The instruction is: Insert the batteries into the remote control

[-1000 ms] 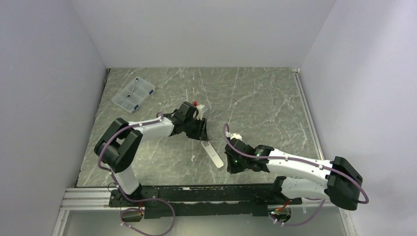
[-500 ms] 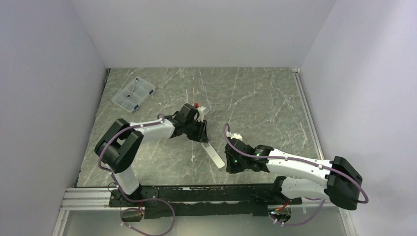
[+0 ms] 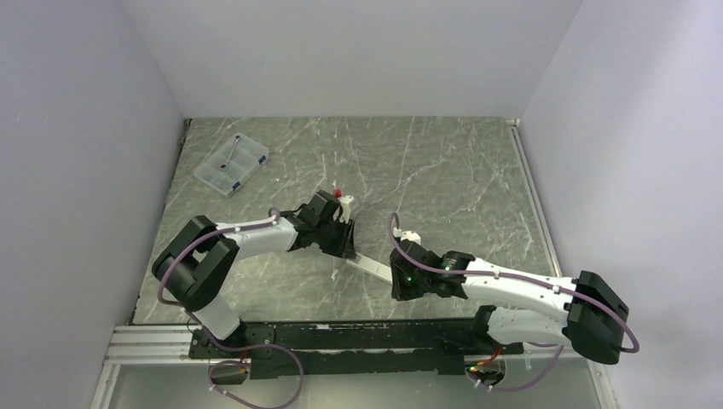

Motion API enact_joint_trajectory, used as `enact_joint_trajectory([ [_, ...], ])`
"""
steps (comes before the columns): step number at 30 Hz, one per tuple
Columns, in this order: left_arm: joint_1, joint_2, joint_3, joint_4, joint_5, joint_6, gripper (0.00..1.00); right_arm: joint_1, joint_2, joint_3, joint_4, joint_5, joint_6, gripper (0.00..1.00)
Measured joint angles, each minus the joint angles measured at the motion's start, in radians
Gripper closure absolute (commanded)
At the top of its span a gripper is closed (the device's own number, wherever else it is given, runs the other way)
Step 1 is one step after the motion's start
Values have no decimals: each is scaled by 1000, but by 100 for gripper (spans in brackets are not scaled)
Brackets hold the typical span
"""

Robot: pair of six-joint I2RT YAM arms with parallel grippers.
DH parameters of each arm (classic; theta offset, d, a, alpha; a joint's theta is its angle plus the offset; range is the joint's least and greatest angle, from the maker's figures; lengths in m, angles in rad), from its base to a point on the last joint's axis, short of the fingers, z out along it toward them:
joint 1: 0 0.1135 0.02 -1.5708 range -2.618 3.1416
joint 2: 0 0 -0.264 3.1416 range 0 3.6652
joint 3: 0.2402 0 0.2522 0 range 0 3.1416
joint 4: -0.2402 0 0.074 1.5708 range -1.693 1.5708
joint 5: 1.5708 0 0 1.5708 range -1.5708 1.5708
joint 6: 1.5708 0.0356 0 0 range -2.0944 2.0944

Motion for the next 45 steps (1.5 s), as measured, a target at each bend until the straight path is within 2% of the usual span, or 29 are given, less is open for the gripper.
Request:
enact_joint_trajectory([
  [14, -69, -134, -58, -50, -27, -35, 67, -22, -24, 39, -82, 88, -13, 64],
  [22, -93, -142, -79, -58, -44, -54, 67, -74, -21, 85, -95, 112, -39, 59],
  [25, -100, -146, -86, -60, -49, -56, 62, -89, -18, 85, -97, 111, -42, 57],
  [31, -103, -182, -91, -89, -77, -66, 42, -124, -18, 84, -89, 107, -42, 54],
  [34, -104, -198, -91, -103, -104, -75, 38, -139, -18, 78, -72, 103, -38, 54],
  [38, -104, -201, -91, -122, -130, -79, 38, -152, -18, 57, -50, 95, -21, 54],
  [45, -104, -159, -89, -124, -130, -77, 46, -166, -18, 25, -23, 82, 37, 54],
])
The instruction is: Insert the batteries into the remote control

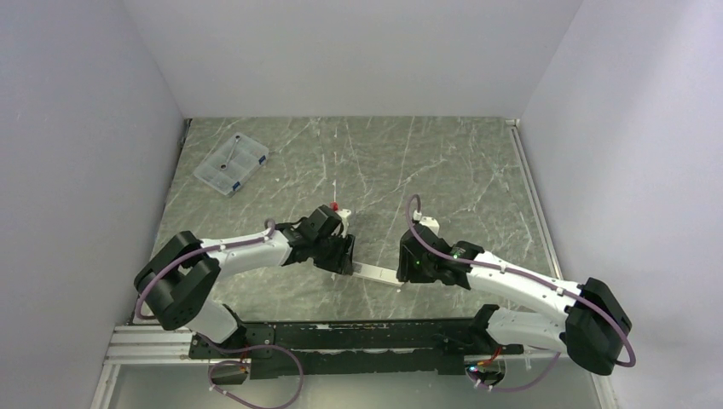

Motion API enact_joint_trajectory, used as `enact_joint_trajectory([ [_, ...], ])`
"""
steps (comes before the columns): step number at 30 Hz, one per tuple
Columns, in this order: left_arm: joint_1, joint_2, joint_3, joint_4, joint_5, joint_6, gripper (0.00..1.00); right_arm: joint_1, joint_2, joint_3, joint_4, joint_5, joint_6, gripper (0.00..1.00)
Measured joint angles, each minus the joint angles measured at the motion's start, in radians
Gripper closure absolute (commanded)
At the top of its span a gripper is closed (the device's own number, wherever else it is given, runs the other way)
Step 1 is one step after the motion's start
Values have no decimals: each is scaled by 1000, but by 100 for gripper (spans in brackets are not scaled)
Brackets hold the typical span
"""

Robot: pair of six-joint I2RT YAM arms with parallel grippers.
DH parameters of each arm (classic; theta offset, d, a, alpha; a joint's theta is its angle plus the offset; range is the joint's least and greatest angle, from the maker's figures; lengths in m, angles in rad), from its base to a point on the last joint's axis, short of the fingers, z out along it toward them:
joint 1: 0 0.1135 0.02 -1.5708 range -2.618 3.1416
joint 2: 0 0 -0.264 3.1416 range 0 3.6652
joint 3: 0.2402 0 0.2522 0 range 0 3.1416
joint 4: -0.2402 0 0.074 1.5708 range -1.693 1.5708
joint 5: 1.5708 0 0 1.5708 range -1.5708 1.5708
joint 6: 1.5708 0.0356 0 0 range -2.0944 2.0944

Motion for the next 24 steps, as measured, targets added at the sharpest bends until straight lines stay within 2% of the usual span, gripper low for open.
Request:
enact_joint_trajectory([
  [13, 0, 53, 27, 13, 9, 3, 51, -13, 27, -37, 39, -1, 64, 57],
  [24, 0, 53, 42, 14, 10, 6, 52, -22, 45, -37, 62, -2, 96, 64],
])
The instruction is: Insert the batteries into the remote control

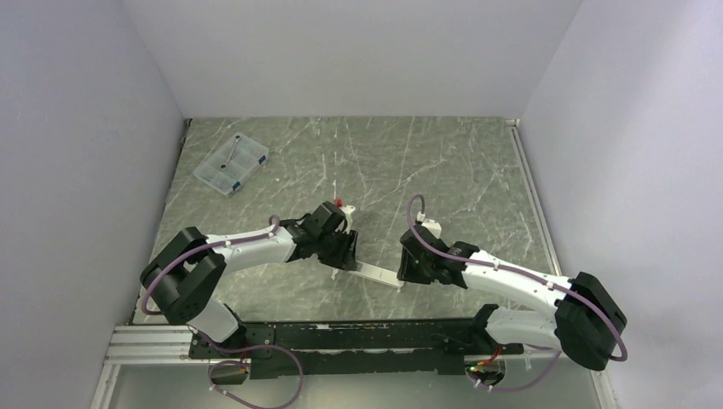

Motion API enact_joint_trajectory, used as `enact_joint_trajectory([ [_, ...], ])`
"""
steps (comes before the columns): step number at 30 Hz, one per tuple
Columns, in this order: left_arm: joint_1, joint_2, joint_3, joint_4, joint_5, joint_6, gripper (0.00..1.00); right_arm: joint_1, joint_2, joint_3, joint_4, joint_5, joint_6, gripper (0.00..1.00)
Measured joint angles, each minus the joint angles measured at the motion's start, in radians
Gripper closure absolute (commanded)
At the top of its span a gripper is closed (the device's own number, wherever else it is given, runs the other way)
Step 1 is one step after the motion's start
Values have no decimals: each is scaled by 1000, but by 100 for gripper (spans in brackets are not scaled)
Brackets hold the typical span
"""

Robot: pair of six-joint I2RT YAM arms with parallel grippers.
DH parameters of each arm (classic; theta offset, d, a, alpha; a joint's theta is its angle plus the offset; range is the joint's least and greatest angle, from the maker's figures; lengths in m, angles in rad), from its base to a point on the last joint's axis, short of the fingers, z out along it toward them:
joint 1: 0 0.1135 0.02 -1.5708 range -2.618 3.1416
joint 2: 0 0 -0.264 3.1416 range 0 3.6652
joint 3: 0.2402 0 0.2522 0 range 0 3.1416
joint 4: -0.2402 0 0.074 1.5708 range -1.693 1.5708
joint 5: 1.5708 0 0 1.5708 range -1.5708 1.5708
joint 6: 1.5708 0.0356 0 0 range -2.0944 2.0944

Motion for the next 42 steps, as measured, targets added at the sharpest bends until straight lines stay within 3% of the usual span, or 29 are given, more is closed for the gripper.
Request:
enact_joint_trajectory([
  [27, 0, 13, 4, 20, 24, 0, 55, -1, -18, -37, -8, -30, 72, 69],
  [42, 0, 13, 4, 24, 26, 0, 55, -1, -12, -39, 5, -37, 102, 78],
])
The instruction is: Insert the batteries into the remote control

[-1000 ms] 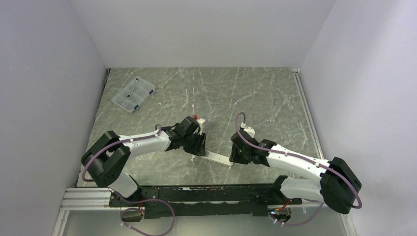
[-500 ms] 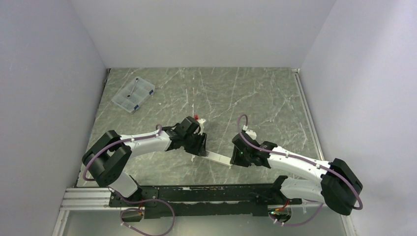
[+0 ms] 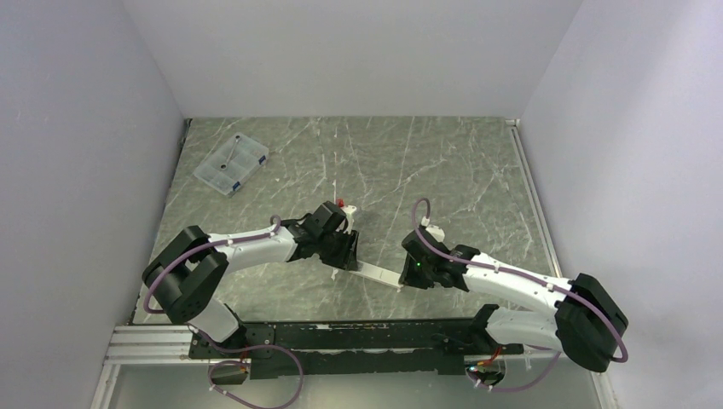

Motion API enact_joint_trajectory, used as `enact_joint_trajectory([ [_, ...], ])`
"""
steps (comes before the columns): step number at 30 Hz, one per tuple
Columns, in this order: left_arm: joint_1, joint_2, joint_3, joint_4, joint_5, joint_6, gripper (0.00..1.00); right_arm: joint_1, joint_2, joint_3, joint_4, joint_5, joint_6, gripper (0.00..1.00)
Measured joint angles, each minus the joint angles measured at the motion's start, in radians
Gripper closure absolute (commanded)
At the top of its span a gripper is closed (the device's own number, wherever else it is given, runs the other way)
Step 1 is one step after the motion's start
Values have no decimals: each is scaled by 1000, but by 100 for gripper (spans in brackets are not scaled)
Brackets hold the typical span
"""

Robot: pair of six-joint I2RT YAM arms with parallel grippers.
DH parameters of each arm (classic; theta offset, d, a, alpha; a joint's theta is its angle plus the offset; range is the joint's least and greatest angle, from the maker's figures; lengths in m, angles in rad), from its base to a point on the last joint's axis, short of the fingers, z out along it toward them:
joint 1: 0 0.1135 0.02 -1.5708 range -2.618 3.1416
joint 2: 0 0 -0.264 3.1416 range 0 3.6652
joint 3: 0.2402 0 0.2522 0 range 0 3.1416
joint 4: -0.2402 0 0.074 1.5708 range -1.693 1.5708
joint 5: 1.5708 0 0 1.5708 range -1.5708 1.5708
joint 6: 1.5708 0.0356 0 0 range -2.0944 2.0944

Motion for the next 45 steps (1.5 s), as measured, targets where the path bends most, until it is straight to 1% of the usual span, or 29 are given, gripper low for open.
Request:
enact_joint_trajectory([
  [16, 0, 0, 0, 0, 0, 11, 55, -3, 12, 4, 8, -15, 0, 83],
  [31, 0, 3, 0, 15, 13, 17, 57, -7, 39, 22, 8, -27, -8, 86],
  [41, 0, 6, 0, 14, 18, 17, 56, -9, 51, 35, -1, -30, -27, 85],
  [45, 0, 6, 0, 13, 17, 16, 52, -9, 54, 39, -5, -25, -39, 82],
])
